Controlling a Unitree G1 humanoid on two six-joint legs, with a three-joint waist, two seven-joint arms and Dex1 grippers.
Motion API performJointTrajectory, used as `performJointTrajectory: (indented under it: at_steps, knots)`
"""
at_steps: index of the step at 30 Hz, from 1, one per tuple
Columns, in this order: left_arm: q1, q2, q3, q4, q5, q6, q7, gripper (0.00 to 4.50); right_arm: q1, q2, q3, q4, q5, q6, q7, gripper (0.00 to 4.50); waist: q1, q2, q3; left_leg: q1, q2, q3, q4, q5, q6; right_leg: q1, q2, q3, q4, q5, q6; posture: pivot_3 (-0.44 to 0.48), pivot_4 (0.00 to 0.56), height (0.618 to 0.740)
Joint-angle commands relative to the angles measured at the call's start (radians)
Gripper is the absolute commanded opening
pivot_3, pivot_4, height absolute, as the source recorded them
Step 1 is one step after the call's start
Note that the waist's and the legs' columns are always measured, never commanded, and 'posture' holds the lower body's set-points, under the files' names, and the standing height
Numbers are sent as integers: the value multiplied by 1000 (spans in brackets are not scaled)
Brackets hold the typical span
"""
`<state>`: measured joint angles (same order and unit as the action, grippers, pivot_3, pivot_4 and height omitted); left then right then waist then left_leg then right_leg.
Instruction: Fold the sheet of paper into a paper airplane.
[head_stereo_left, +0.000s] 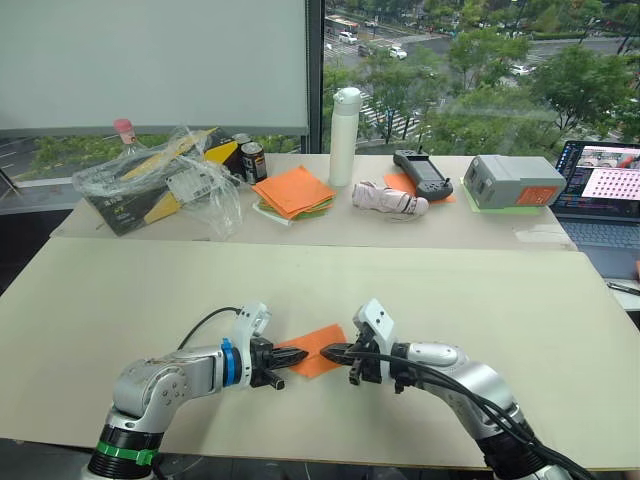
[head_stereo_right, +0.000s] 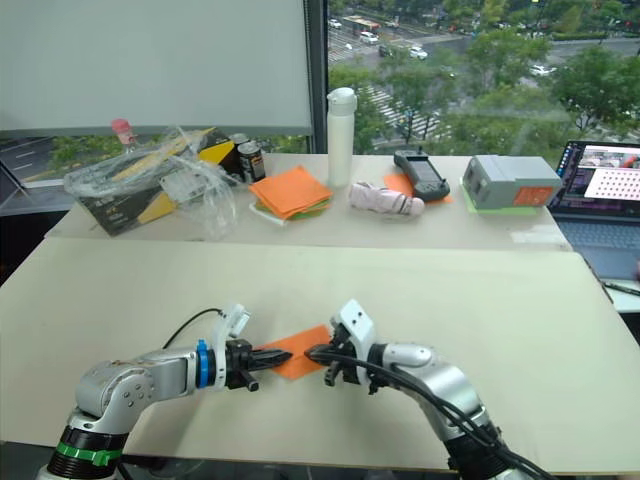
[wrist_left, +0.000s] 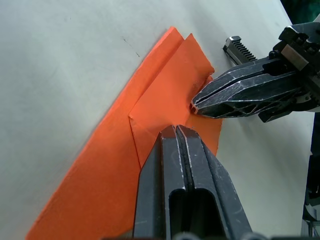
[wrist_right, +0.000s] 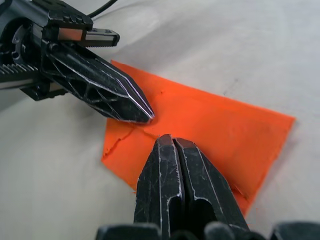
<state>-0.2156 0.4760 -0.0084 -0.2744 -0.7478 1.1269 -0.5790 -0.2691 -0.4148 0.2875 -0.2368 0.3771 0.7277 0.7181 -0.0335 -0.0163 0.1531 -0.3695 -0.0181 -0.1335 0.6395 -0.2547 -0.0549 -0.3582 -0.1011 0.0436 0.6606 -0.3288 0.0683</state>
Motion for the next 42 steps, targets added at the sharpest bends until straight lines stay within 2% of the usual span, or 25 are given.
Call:
performJointTrajectory:
  at_steps: [1, 10, 20, 28, 36, 39, 42]
  knots:
    - [26, 16, -12, -1, 19, 10, 9, 0, 26, -42, -40, 41, -13, 13, -1, 35, 0, 0, 0, 0, 0, 0, 0, 0, 0, 0, 0, 0, 0, 0, 0, 0, 150, 740]
    - [39, 28, 2, -3, 14, 8, 7, 0, -29, 6, -123, 106, 49, 102, -47, 35, -4, -1, 0, 2, 0, 0, 0, 0, 0, 2, 0, 0, 0, 0, 0, 0, 150, 740]
    - [64, 35, 36, -21, 2, 15, 13, 0, -52, -30, -157, 107, 109, 143, 21, 35, -3, -1, 0, 2, 0, 0, 0, 0, 0, 2, 0, 0, 0, 0, 0, 0, 150, 740]
    - [71, 32, 33, -23, 6, 9, 15, 0, -113, 22, -230, 131, 177, 174, -2, 35, -5, -1, 0, 2, 0, 0, 0, 0, 0, 2, 0, 0, 0, 0, 0, 0, 150, 740]
    - [62, 26, 59, -34, -11, 26, 27, 0, -164, 30, -235, 176, 180, 175, 18, 35, -7, 0, 0, 0, 0, 0, 0, 0, 0, 0, 0, 0, 0, 0, 0, 0, 150, 740]
    - [58, 24, 79, -55, -33, 42, 34, 0, -168, 28, -231, 176, 191, 187, 37, 865, -8, 0, 0, 0, 0, 0, 0, 0, 0, 0, 0, 0, 0, 0, 0, 0, 150, 740]
    - [46, 5, 134, -83, -87, 75, 58, 0, -172, 29, -233, 179, 187, 193, 41, 1902, -10, 0, 1, 0, 0, 0, 0, 0, 0, -1, 0, 0, 1, 0, 0, 0, 150, 740]
